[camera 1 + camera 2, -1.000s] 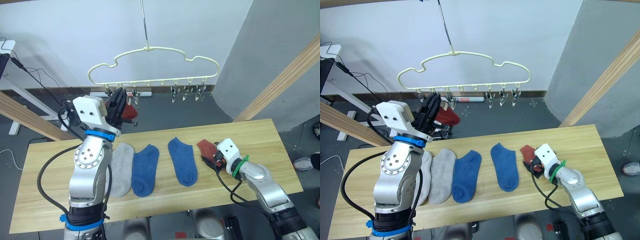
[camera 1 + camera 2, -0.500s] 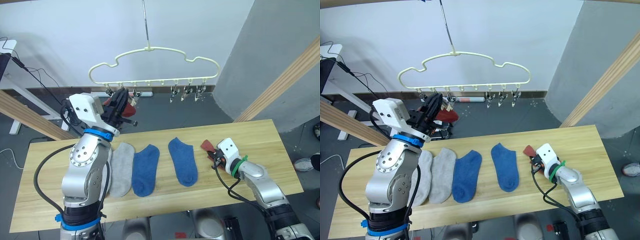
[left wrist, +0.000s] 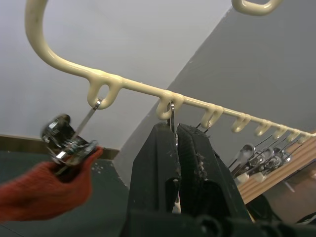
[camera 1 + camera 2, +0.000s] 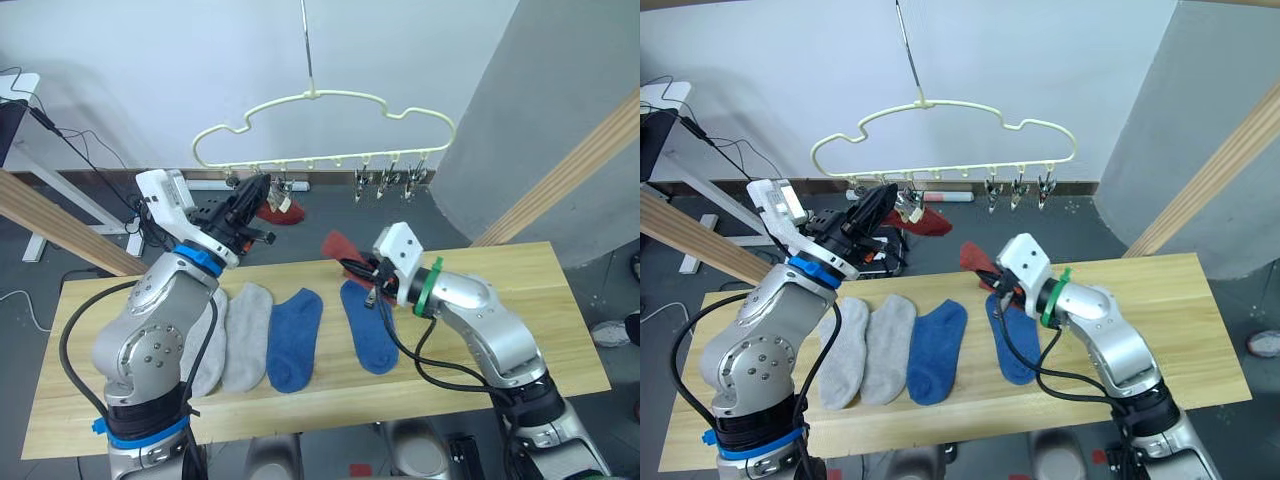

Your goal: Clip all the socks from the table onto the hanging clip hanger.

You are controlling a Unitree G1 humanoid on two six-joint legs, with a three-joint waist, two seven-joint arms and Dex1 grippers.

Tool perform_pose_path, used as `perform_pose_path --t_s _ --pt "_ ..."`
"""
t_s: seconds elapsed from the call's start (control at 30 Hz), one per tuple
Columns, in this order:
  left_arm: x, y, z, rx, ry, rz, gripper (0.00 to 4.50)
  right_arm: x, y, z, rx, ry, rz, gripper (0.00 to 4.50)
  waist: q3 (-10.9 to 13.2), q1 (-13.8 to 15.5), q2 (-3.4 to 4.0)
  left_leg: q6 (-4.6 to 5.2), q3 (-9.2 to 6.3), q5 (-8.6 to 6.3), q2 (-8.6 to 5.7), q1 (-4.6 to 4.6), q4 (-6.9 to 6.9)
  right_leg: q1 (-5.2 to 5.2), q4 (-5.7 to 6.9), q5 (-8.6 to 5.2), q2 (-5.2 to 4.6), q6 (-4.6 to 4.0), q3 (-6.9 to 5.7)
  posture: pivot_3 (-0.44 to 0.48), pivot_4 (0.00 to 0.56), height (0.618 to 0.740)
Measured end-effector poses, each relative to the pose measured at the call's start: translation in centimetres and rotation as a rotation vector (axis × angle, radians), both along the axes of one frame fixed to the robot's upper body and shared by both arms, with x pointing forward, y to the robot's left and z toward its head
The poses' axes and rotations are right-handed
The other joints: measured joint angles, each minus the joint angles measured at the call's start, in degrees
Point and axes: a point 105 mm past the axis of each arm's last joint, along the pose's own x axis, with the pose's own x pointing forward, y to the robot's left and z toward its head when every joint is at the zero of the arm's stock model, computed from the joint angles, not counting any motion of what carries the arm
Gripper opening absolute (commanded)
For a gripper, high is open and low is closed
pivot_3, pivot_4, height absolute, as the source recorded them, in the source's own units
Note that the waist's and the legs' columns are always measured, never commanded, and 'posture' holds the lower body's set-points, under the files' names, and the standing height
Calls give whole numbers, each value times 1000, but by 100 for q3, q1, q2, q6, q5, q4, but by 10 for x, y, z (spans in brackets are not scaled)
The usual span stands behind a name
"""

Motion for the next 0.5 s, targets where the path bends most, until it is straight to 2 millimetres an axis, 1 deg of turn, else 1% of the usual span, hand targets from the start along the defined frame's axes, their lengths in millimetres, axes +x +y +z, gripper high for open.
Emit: perform_pose_path --t_s 0.17,0.37,0.5 --pt "-1 -3 0 -28 26 -28 0 7 25 8 68 24 24 20 0 31 0 0 -3 0 -1 1 -2 -4 6 0 8 -1 -9 -193 351 737" --pt "-2 -4 -1 -40 41 -40 0 11 36 6 103 59 21 20 0 38 0 0 -4 0 -3 1 -1 -4 7 0 7 -1 -5 -188 351 737" --pt "-3 -5 -1 -39 43 -38 0 12 45 14 126 50 42 20 0 39 1 -1 -4 0 -3 1 -2 -5 8 1 8 -1 -10 -185 349 737"
